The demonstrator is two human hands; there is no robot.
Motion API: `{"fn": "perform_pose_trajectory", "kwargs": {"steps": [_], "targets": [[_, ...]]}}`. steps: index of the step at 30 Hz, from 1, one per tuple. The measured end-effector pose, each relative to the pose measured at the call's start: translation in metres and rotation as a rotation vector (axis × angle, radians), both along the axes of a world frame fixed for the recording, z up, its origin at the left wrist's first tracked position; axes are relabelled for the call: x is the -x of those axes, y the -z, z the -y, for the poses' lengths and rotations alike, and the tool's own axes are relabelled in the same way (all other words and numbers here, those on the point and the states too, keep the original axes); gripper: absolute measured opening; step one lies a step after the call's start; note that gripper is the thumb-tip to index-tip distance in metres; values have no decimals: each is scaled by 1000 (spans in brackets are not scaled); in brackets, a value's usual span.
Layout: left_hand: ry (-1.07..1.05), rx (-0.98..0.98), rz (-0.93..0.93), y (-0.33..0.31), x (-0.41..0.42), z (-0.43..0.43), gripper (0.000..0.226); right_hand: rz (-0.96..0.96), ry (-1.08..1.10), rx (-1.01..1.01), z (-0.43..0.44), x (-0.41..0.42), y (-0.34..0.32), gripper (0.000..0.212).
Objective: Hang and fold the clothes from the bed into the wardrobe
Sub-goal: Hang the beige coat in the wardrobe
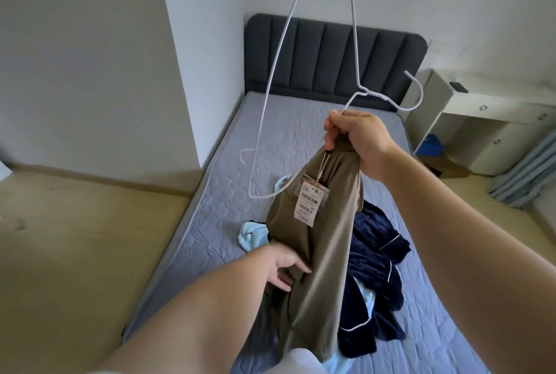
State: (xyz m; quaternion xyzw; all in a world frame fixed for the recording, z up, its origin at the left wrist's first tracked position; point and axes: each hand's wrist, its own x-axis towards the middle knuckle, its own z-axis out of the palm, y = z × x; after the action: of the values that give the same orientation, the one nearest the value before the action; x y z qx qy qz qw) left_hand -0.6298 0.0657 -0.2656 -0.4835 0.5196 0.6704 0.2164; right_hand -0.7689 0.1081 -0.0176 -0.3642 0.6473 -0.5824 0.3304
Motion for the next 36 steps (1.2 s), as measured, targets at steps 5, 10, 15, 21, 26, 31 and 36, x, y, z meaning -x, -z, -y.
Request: {"fn": "perform_pose_trajectory", "kwargs": {"steps": [5, 10, 15, 21, 26, 31, 36], "targets": [[-476, 81, -133, 3, 4, -3, 26, 3, -11, -40, -13, 12, 1, 34], [-704, -113, -31, -4, 0, 11, 36, -29, -56, -101, -21, 17, 1, 33], [-632, -112, -27, -3, 6, 13, 36, -47, -119, -135, -25, 20, -1, 33], [-710, 88, -216, -42, -11, 69, 22, -263, -224, -248, -37, 37, 1, 36], [-532, 258, -382, -99, -48, 115, 16, -547, -275, -411, -39, 54, 7, 48], [-702, 843, -195, -129, -66, 138, 20, -709, -327, -425, -35, 52, 6, 62], [-1077, 615, -335, -154, -86, 148, 15, -639, -377, -292, -21, 40, 2, 63]]}}
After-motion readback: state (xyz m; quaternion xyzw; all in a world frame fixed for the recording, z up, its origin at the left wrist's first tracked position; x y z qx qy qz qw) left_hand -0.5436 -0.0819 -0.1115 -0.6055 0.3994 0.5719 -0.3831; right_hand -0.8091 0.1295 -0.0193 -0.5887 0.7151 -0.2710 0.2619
